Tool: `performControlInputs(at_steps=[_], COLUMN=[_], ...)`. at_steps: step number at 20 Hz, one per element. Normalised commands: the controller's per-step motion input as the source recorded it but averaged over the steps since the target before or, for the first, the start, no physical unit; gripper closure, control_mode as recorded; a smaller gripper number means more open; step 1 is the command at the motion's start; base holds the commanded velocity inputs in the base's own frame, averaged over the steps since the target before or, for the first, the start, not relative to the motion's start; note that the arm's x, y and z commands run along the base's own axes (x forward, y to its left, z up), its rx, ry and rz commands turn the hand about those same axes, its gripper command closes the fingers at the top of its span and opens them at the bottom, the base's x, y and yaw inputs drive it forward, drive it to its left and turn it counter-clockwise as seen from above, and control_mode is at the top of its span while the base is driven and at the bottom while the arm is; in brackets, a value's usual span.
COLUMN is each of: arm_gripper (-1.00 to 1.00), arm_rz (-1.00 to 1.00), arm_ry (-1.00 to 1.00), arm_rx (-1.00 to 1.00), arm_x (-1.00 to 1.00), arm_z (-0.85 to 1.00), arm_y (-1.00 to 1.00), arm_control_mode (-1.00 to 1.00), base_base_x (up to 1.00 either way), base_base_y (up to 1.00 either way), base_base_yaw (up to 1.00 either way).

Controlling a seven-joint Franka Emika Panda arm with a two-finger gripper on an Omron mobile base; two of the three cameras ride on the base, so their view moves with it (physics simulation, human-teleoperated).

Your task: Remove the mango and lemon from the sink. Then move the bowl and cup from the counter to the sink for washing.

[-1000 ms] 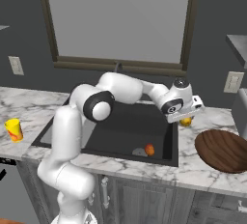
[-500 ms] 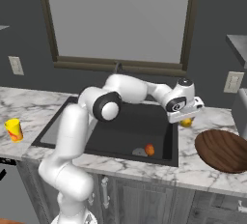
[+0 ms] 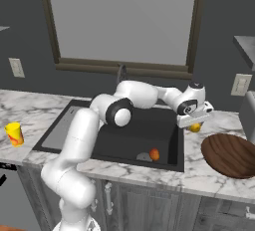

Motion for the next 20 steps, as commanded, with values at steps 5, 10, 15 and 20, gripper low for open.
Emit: performControlInputs(at_steps=[5, 10, 15, 20], arm_gripper=[1.0, 1.0, 1.0, 1.0], arm_rz=[0.02, 0.02, 0.03, 0.03], arm_ry=[0.05, 0.09, 0.07, 0.07], arm_rx=[0.0, 0.04, 0.07, 0.04], arm_x=[0.18, 0.17, 0.15, 0.14], arm_z=[-0.15, -0.22, -0.25, -0.19], arm_y=[-0.17, -0.05, -0.02, -0.1], arm_control_mode=[-1.0, -1.0, -1.0, -1.0], base_base_x=[0.0, 0.0, 0.0, 0.0], base_base_y=[0.0, 0.0, 0.0, 0.0], base_base_yaw=[0.0, 0.0, 0.0, 0.0])
